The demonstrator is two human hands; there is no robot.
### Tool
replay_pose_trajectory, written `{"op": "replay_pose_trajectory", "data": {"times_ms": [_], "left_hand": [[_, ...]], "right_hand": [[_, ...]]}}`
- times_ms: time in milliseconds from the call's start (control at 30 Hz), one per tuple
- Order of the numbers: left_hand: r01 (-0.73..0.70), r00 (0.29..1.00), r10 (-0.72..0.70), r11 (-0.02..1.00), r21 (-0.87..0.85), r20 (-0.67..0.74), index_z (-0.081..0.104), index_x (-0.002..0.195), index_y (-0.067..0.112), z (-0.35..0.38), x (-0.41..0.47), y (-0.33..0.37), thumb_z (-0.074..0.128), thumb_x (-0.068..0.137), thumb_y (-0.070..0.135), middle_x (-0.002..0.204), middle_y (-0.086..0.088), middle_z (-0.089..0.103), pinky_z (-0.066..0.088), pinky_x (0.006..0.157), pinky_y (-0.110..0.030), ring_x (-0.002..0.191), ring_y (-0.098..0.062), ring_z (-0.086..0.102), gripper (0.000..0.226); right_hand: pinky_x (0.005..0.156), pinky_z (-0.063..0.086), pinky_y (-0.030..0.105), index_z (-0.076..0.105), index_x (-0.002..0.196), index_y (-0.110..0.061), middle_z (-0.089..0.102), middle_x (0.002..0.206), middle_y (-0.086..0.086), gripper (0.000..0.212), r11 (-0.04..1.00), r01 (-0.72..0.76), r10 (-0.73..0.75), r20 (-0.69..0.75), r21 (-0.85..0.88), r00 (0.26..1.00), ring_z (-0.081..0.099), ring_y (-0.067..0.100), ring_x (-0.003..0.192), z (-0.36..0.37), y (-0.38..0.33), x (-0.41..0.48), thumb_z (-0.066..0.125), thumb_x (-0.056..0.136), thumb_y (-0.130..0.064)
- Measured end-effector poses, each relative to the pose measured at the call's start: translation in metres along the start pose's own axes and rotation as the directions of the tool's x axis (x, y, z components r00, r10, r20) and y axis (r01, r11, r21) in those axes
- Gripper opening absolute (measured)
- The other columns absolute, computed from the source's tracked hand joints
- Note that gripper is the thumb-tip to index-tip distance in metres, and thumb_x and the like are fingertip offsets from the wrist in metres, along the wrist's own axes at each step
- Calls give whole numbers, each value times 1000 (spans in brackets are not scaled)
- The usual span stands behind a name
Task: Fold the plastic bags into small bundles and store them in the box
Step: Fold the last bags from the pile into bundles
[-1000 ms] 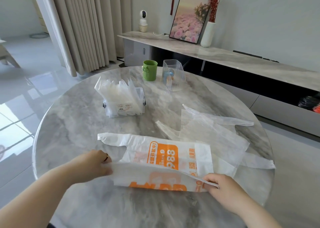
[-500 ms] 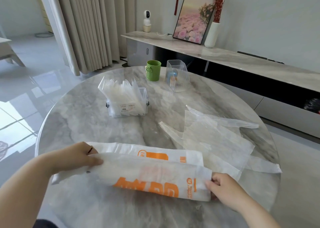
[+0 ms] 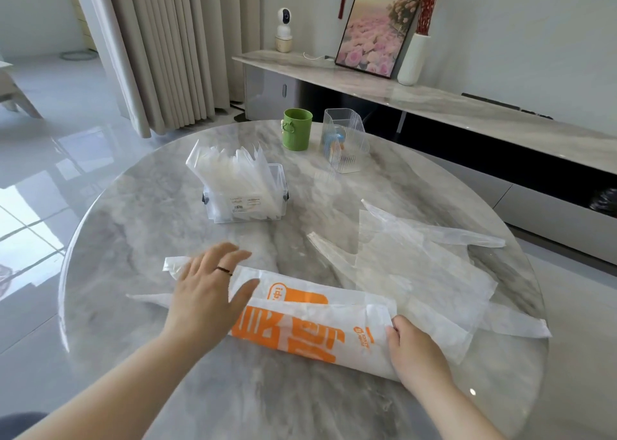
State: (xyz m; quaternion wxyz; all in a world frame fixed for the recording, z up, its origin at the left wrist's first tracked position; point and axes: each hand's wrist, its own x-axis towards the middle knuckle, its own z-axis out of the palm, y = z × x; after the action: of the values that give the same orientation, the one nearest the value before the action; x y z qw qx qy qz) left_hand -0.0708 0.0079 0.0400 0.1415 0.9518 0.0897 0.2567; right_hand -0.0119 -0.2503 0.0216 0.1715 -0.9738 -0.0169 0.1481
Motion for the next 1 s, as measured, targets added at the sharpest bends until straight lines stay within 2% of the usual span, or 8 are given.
{"op": "replay_pose_trajectory", "data": {"times_ms": [100, 200, 300, 400, 567, 700, 833, 1000], "left_hand": [[378, 899, -376, 925, 36, 225, 49, 68, 17, -14, 6, -3, 42, 94, 42, 70, 3, 52, 33, 64, -30, 80, -25, 53, 37], [447, 751, -508, 862, 241, 422, 51, 64, 12, -19, 4, -26, 32, 91, 55, 67, 2, 56, 35, 58, -28, 69, -19, 55, 54], [528, 686, -554, 825, 202, 472, 43, 60, 18, -16, -3, -29, 34, 92, 54, 63, 4, 51, 34, 56, -26, 63, -15, 51, 48], [639, 675, -543, 769, -28, 500, 50, 79, 24, -14, -4, -22, 43, 92, 45, 80, 7, 53, 36, 68, -26, 78, -14, 49, 25], [747, 662, -533, 533, -398, 527, 55, 70, 2, 1, -4, -15, 59, 87, 26, 69, -7, 46, 28, 61, -27, 68, -17, 41, 30], [734, 678, -573, 563, -380, 461, 60, 83, 5, 12, -4, -12, 60, 87, 17, 73, -7, 53, 31, 60, -28, 74, -20, 46, 12], [690, 700, -565, 692, -213, 436, 36, 139, 13, 19, -8, -14, 52, 90, 14, 63, -1, 52, 31, 55, -30, 70, -20, 48, 51], [669, 719, -583, 727, -151, 378, 28, 134, 16, 27, -13, -16, 50, 90, 16, 77, 0, 56, 33, 59, -30, 78, -25, 55, 49]], "right_hand": [[68, 33, 27, 20, 62, -24, 48, 86, 0, 39, 1000, -26, 26, -6, 0, 1000, 42, 19, 81, 0, 0, 1, 26, 100, -28], [68, 33, 26, 20, 62, -24, 52, 88, 4, 39, 999, -37, 37, -6, -1, 999, 43, 20, 81, 1, 1, 2, 26, 100, -28], [68, 33, 26, 21, 62, -23, 48, 85, 1, 38, 999, -45, 45, -3, 9, 999, 43, 21, 81, 2, 2, 3, 26, 100, -28], [68, 33, 27, 21, 63, -23, 48, 85, 1, 38, 999, -46, 46, -14, -7, 999, 43, 21, 80, 2, 1, 2, 26, 100, -27], [67, 33, 27, 28, 70, -22, 62, 102, 7, 31, 995, -54, 51, -28, -82, 998, 50, 25, 85, 3, -2, 1, 24, 101, -28], [67, 34, 26, 44, 102, -15, 63, 110, 5, 26, 982, -47, 32, -84, -182, 996, 59, 25, 104, 5, -4, 0, 21, 101, -29], [66, 37, 25, 44, 115, -15, 65, 107, 1, 33, 968, -36, 1, -140, -249, 990, 62, 21, 101, 8, -6, 3, 19, 102, -31], [65, 35, 24, 48, 112, -16, 65, 106, 1, 33, 976, -58, 23, -166, -208, 986, 62, 22, 100, 8, -7, 7, 23, 101, -34]]}}
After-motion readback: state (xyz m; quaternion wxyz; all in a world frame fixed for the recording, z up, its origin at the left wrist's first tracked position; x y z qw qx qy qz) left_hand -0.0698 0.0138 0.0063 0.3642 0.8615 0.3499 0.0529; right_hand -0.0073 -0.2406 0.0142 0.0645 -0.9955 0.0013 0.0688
